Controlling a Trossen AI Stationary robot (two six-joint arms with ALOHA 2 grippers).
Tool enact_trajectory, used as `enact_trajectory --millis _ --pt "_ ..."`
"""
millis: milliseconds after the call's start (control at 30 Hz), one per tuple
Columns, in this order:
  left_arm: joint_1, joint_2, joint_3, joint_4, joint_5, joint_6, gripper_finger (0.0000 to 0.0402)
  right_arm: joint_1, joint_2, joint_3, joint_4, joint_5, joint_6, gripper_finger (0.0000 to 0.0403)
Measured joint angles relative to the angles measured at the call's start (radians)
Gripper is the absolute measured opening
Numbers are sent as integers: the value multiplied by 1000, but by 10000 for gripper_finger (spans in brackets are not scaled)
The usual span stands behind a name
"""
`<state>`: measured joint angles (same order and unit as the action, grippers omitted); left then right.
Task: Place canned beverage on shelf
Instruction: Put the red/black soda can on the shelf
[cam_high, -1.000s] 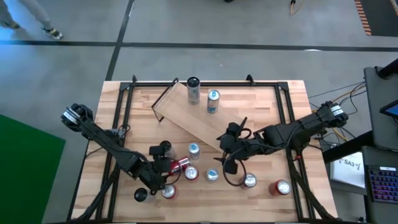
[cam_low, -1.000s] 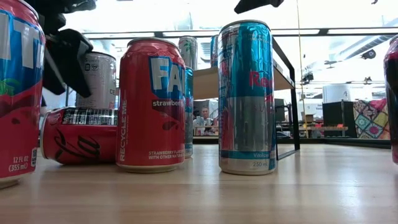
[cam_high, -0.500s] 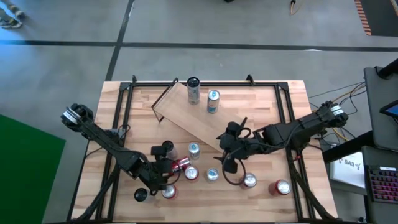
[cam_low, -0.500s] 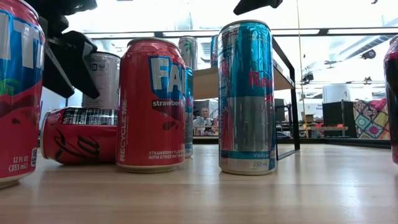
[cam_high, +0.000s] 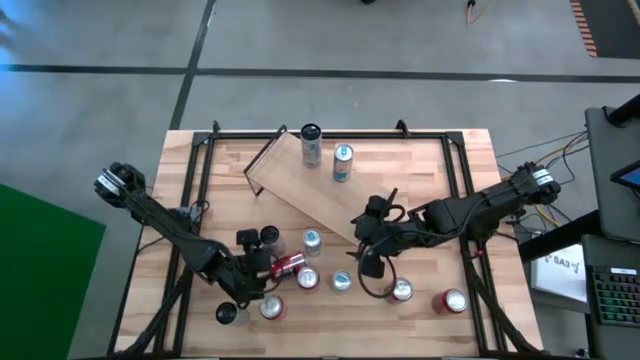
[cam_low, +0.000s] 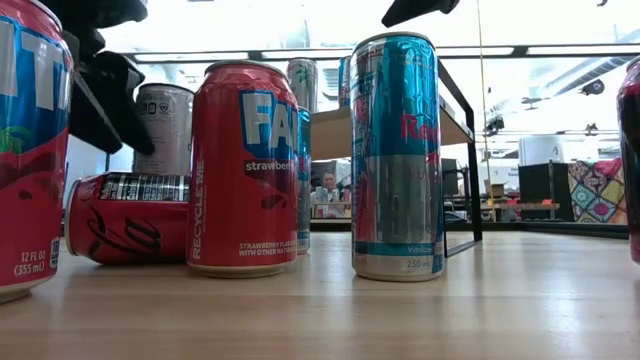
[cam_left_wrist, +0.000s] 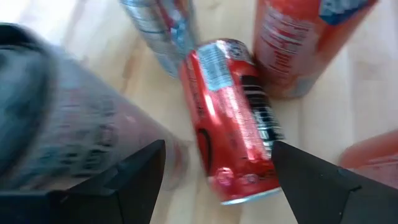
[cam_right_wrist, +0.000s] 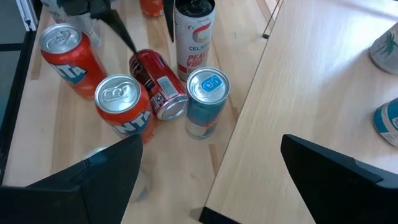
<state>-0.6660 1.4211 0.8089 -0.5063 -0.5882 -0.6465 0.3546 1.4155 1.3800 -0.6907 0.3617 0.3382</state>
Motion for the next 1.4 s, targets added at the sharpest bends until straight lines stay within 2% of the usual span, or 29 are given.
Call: enact_trajectory --millis 233,567,867,1200,1400 --pt "-15 -34 -56 37 -28 -51 279 13 -20 0 -76 -3 53 373" --pt "-19 -23 -63 143 -24 -23 279 35 -100 -4 -194 -3 83 373" --pt "-21 86 -42 232 -38 -16 279 78 -188 -75 -188 3 123 373" --pt "-21 101 -52 195 -24 -133 279 82 -192 -92 -179 5 140 373" --pt "-21 122 -70 214 -35 -137 279 82 -190 -92 -161 5 139 373"
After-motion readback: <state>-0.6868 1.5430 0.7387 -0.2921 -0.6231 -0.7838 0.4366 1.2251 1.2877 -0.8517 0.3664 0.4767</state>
